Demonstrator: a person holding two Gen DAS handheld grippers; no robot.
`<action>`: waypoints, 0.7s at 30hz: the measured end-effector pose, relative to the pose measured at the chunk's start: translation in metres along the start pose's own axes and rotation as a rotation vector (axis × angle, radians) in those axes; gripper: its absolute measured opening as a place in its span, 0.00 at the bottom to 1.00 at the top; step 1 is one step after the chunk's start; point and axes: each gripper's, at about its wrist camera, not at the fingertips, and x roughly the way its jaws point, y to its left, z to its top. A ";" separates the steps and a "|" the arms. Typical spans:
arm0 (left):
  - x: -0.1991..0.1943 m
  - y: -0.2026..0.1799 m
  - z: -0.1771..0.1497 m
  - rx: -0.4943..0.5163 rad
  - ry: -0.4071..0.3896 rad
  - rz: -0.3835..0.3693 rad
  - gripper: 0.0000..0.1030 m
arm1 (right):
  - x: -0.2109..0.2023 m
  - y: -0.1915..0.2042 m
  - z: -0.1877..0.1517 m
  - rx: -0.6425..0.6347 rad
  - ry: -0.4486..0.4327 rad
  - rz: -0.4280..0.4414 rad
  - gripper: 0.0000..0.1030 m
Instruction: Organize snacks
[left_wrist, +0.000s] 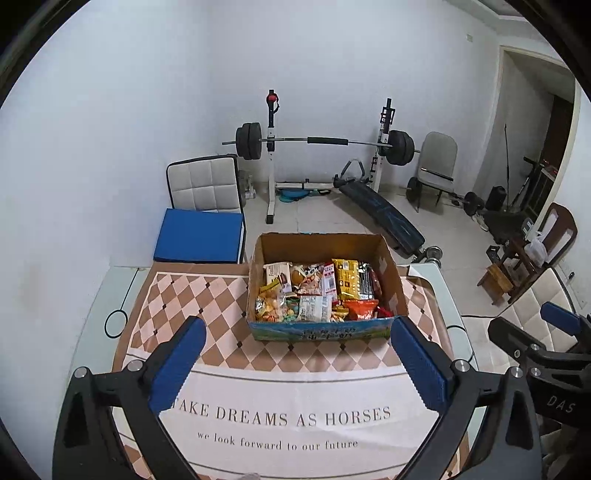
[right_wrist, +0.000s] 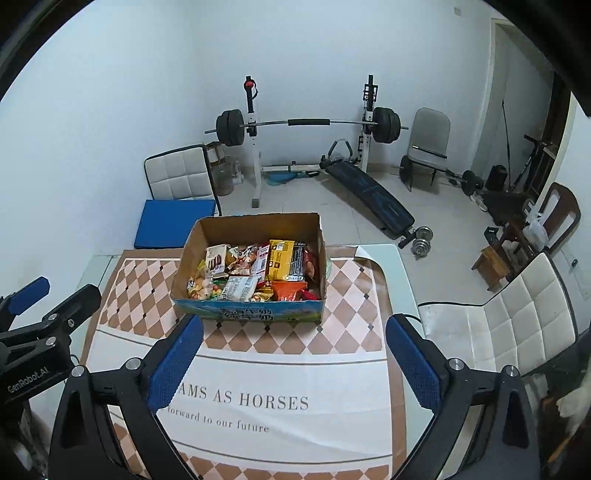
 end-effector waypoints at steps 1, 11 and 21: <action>0.004 -0.001 0.002 0.002 -0.001 0.002 1.00 | 0.003 0.000 0.001 0.000 0.000 -0.005 0.98; 0.033 -0.001 0.014 0.012 0.011 0.020 1.00 | 0.036 -0.004 0.020 0.008 -0.008 -0.048 0.99; 0.057 -0.001 0.013 0.013 0.054 0.034 1.00 | 0.059 -0.010 0.024 0.014 0.021 -0.064 0.99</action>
